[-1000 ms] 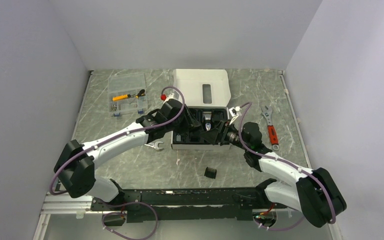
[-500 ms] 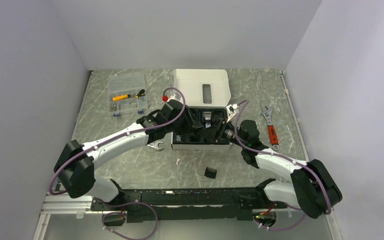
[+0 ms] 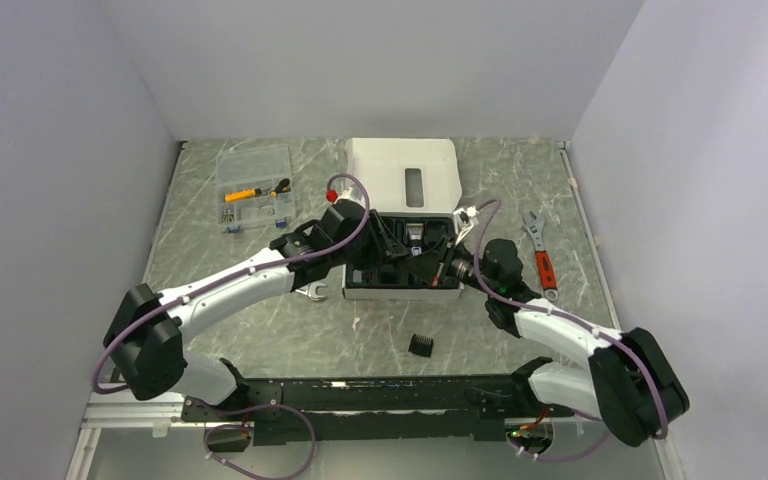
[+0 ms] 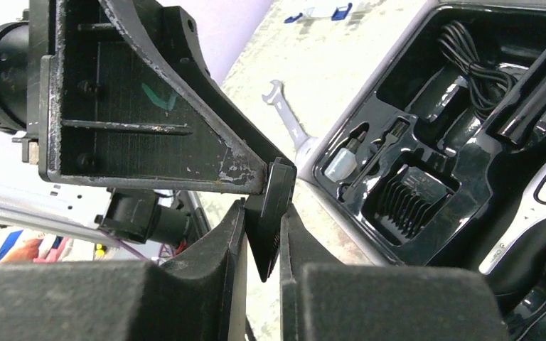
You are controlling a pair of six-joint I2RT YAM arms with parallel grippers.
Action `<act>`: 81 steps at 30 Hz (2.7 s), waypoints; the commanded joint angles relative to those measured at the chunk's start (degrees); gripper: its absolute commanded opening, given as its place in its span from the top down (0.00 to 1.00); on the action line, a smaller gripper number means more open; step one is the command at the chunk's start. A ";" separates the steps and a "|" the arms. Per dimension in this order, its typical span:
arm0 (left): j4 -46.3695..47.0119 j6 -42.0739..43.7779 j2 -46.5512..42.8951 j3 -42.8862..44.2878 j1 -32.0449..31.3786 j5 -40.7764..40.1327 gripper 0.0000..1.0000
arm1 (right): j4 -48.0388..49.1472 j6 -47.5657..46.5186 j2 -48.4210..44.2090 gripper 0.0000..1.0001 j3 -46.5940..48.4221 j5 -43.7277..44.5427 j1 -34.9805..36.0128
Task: Sort the hair-cutting tools
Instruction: Pick up the haircut tool at the center of the board.
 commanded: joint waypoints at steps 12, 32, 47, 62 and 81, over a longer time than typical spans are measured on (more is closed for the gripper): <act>31.02 16.84 -19.87 -23.61 19.18 31.80 0.24 | -15.23 -2.16 -13.77 1.00 4.83 -25.01 -7.82; 91.48 -6.30 -7.16 -30.52 14.38 61.05 0.38 | 3.77 9.92 -13.82 1.00 1.39 -35.14 2.94; 31.15 28.81 -17.37 -21.82 7.77 56.92 0.42 | 1.25 8.99 -15.26 1.00 2.82 -35.87 3.00; 32.02 28.59 -16.27 -19.80 4.74 56.33 0.51 | -2.32 6.20 -16.14 1.00 3.28 -35.43 3.34; 31.38 29.94 -15.81 -17.80 1.91 54.04 0.81 | -5.00 4.29 -17.03 1.00 3.10 -34.41 3.58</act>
